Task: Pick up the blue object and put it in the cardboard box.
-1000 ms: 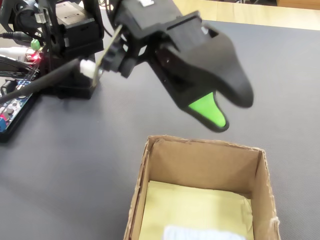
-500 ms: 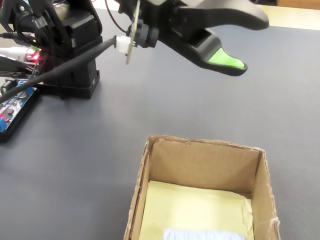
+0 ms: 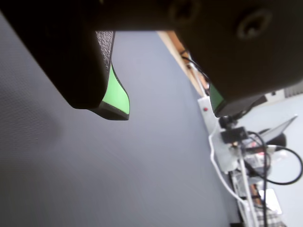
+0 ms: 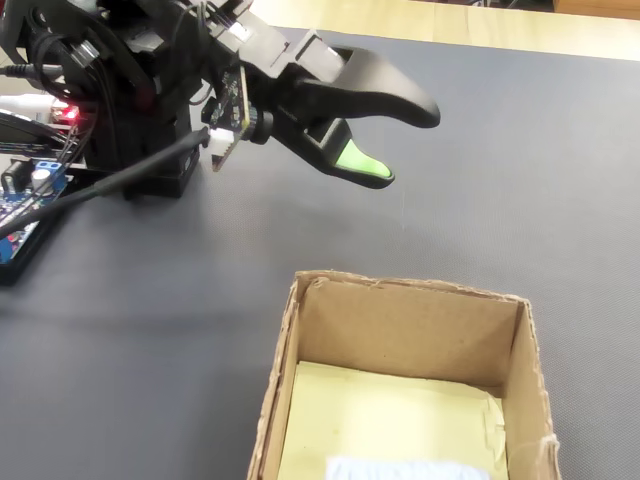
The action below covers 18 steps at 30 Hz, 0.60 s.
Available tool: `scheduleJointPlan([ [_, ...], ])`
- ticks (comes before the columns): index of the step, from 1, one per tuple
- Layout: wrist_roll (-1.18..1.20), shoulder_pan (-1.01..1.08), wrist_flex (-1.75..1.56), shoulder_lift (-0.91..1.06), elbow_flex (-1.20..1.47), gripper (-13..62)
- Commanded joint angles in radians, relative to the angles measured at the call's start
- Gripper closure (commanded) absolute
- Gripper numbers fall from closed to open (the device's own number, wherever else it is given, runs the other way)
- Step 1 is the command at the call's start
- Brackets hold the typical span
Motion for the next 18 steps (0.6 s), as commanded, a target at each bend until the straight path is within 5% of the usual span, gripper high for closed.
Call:
scheduleJointPlan([
  [1,0.026,-0.008,-0.095,0.087,-0.008,15.6],
  [18,0.072,-0.021,0.112,0.091,0.144,15.4],
])
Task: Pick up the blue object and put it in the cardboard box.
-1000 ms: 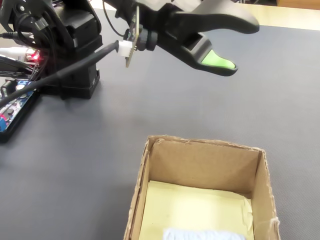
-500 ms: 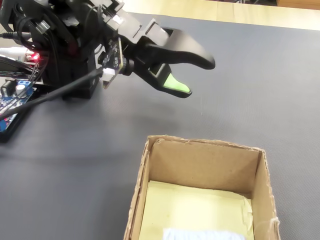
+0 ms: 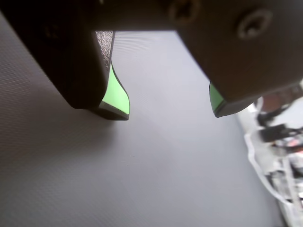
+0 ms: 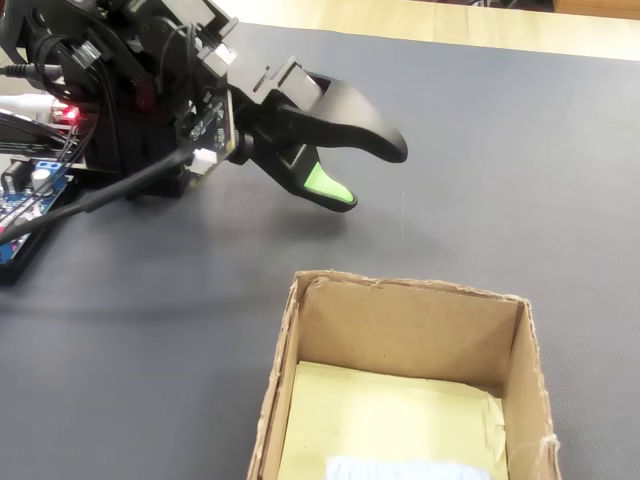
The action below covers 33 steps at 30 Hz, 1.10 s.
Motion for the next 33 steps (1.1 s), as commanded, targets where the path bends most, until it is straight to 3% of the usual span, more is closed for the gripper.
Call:
scheduleJointPlan([
  [1,0.029,-0.006,0.040,0.091,0.040,15.4],
  [33,0.025,-0.023,0.123,0.089,0.040,15.4],
])
